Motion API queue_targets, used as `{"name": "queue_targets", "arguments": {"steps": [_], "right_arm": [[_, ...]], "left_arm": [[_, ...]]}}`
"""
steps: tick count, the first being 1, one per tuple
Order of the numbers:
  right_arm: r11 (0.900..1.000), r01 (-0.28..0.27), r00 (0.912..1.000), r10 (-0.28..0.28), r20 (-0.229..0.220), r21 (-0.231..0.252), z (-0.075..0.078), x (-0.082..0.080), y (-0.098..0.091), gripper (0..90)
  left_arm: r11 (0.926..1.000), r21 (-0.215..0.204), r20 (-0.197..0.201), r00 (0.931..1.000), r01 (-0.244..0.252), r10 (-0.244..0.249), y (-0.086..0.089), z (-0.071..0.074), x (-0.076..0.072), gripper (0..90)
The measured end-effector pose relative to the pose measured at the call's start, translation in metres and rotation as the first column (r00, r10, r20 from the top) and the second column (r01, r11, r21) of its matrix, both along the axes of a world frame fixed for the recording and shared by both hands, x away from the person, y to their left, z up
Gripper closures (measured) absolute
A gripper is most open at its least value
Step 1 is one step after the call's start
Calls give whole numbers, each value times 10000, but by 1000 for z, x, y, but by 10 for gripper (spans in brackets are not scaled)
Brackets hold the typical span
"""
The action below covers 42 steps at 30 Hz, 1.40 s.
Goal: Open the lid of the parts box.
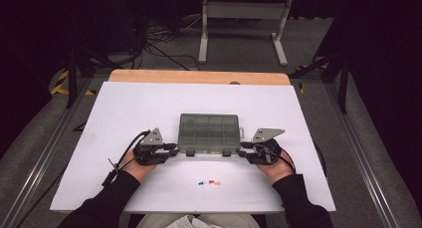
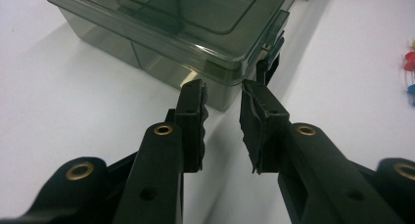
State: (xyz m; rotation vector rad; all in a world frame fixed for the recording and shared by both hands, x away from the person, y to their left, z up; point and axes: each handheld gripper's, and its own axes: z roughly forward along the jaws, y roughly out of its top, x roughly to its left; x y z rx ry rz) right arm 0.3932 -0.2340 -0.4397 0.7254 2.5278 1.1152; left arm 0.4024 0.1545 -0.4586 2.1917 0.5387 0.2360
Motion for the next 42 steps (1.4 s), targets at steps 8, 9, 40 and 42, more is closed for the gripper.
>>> {"name": "queue_targets", "arguments": {"steps": [8, 9, 40, 42], "right_arm": [[10000, -1, 10000, 2, 82, -94, 0, -1, 2, 627], [10000, 7, 10000, -6, 71, -85, 0, -1, 2, 627], [9985, 25, 9998, -35, 176, 551, 8, -3, -1, 684], [9977, 32, 9998, -46, 204, 675, 9, -3, -2, 693]], "left_arm": [[10000, -63, 23, 10000, 34, -34, -1, 0, 0, 712], [10000, -67, 25, 10000, 29, -29, -1, 0, 0, 713], [9966, -825, 129, 9999, 18, -8, 3, 10, -3, 760], [9942, -1071, 153, 9999, 13, 3, 4, 12, -3, 765]]}}
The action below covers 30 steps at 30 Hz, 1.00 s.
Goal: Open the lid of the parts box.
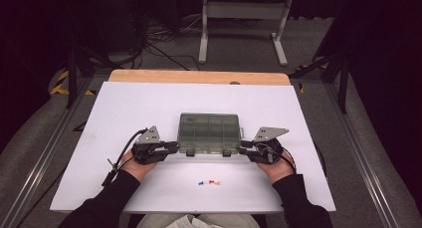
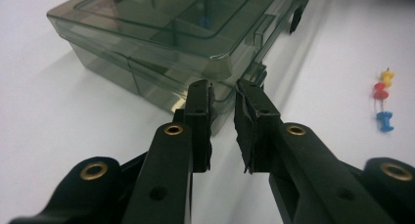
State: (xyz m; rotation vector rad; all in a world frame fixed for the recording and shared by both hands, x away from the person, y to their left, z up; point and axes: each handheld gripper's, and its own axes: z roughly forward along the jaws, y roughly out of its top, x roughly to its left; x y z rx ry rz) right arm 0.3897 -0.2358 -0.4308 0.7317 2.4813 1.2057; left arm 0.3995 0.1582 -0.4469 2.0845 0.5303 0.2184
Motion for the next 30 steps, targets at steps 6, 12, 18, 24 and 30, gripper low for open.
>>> {"name": "queue_targets", "arguments": {"steps": [6, 12, 18, 24, 30], "right_arm": [[9984, 18, 10000, -22, 72, 566, 3, 0, -2, 714], [9949, 102, 9991, -142, 395, 1000, 7, -1, -3, 745], [9886, 178, 9983, -260, 529, 1497, 9, -1, -4, 761], [9801, 358, 9964, -501, 685, 1954, 11, 1, -3, 775], [9784, 387, 9963, -533, 668, 2031, 11, 1, -3, 770]], "left_arm": [[9968, -795, 26, 9999, -103, 105, 2, 2, 2, 774], [9893, -1449, 164, 9997, -178, 204, 2, 4, 1, 761], [9849, -1713, 296, 9991, -261, 316, 1, 7, 2, 763], [9776, -2063, 109, 9990, -408, 440, 1, 12, 5, 766], [9759, -2146, 172, 9989, -391, 438, 2, 12, 7, 767]]}}
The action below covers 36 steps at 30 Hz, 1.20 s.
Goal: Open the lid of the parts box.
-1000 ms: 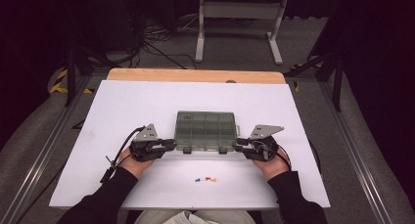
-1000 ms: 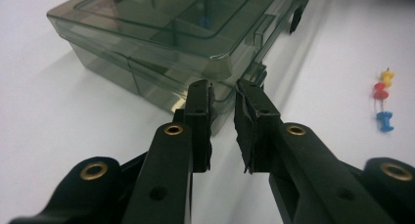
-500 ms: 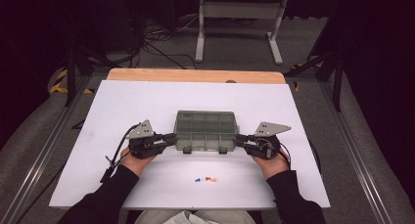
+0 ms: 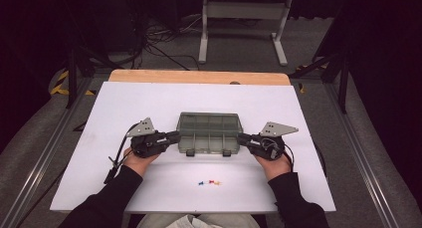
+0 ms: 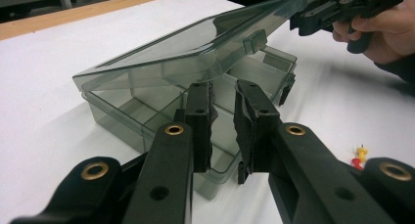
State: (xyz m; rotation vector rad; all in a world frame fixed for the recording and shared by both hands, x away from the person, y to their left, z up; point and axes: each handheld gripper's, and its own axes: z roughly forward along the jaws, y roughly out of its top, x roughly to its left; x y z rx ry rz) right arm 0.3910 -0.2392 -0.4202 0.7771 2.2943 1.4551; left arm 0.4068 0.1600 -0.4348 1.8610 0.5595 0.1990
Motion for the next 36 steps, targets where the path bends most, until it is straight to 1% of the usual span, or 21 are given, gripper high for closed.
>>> {"name": "queue_targets", "arguments": {"steps": [3, 4, 5, 6, 7, 8, 9, 11, 12, 13, 14, 15, 17, 18, 19, 20, 21, 24, 30, 36], "right_arm": [[10000, 12, 10000, -12, -31, 5, 0, 0, -1, 754], [10000, 30, 10000, -30, -32, -31, -1, 1, -1, 734], [9998, 104, 9999, -106, -107, -172, -1, 1, -1, 668], [9998, 104, 9999, -106, -107, -172, -1, 1, -1, 668], [9990, 295, 9995, -298, -91, -330, -1, 0, -2, 588], [9990, 295, 9995, -298, -91, -330, -1, 0, -2, 588], [9975, 533, 9985, -537, -78, -471, 0, 1, -4, 490], [9958, 768, 9969, -757, 235, -500, 3, 0, -6, 392], [9958, 768, 9969, -757, 235, -500, 3, 0, -6, 392], [9945, 814, 9961, -789, 405, -659, 7, 3, -6, 285], [9941, 808, 9958, -773, 499, -721, 8, 4, -5, 248], [9941, 808, 9958, -773, 499, -721, 8, 4, -5, 248], [9935, 689, 9966, -644, 516, -908, 11, 6, -3, 188], [9919, 647, 9966, -587, 577, -1095, 12, 8, -2, 162], [9891, 615, 9958, -516, 758, -1340, 15, 8, 0, 141], [9891, 615, 9958, -516, 758, -1340, 15, 8, 0, 141], [9876, 555, 9953, -431, 868, -1466, 18, 9, 4, 125], [9881, 447, 9954, -315, 909, -1470, 21, 11, 6, 120], [9856, 147, 9965, -5, 841, -1686, 25, 19, 18, 128], [9802, -139, 9972, 280, 690, -1976, 22, 26, 27, 135]], "left_arm": [[10000, -42, -51, 10000, -25, 25, 1, 1, 0, 767], [10000, -55, -40, 10000, -52, 52, 1, 1, 0, 767], [10000, -64, -70, 10000, -44, 43, 1, 1, 0, 767], [10000, -64, -70, 10000, -44, 43, 1, 1, 0, 767], [10000, -74, -44, 10000, -64, 63, 2, 1, 0, 767], [10000, -74, -44, 10000, -64, 63, 2, 1, 0, 767], [9999, -117, -46, 10000, -56, 56, 1, 1, 1, 767], [9999, -97, -130, 9999, -64, 62, 1, 2, 1, 767], [9999, -97, -130, 9999, -64, 62, 1, 2, 1, 767], [9999, -97, -109, 9999, -67, 66, 1, 2, 1, 767], [10000, -84, -146, 9999, -42, 41, 1, 2, 1, 767], [10000, -84, -146, 9999, -42, 41, 1, 2, 1, 767], [10000, -58, -141, 9999, -26, 25, 1, 1, 1, 767], [10000, -66, -163, 9999, -27, 25, 0, 1, 1, 767], [10000, -78, -183, 9998, -15, 14, 0, 1, 1, 767], [10000, -78, -186, 9998, -10, 9, 0, 1, 1, 767], [10000, -86, -196, 9998, -4, 3, 0, 1, 1, 767], [10000, -76, -201, 9998, 2, -4, 0, 1, 1, 767], [10000, -90, -224, 9997, 9, -11, 0, 1, 1, 767], [9999, -129, -235, 9997, 25, -28, 0, 1, 2, 767]]}}
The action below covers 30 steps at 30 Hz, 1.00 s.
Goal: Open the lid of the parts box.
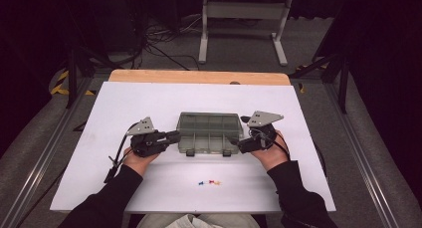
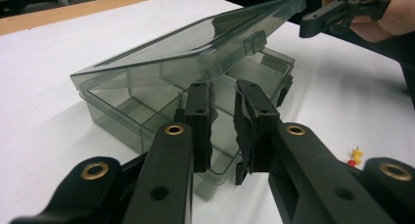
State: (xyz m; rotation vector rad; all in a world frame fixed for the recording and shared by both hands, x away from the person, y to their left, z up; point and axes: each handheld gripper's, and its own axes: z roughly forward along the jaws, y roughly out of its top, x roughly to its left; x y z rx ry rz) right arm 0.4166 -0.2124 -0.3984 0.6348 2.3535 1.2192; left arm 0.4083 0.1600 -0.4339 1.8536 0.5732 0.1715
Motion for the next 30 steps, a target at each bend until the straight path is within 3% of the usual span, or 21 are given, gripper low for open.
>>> {"name": "queue_targets", "arguments": {"steps": [7, 17, 19, 26, 30], "right_arm": [[9999, -80, 9999, 81, 81, -135, -2, 4, 6, 169], [9993, -212, 9992, 221, 332, -294, 0, 3, 5, 320], [9994, -204, 9989, 215, 405, -284, 1, 2, 5, 330], [9995, -188, 9987, 199, 474, -240, 2, 2, 5, 351], [9995, -203, 9987, 214, 467, -222, 3, 2, 4, 352]], "left_arm": [[10000, 64, 42, 10000, 20, -21, 0, 0, 0, 767], [9999, 82, -86, 9999, 76, -75, -1, 0, -1, 767], [9999, 93, 73, 10000, 52, -53, 0, 0, 0, 766], [9999, 104, -48, 9999, 97, -97, -1, 0, -2, 760], [9986, 232, -35, 9989, 476, -476, -6, 0, -4, 743]]}}
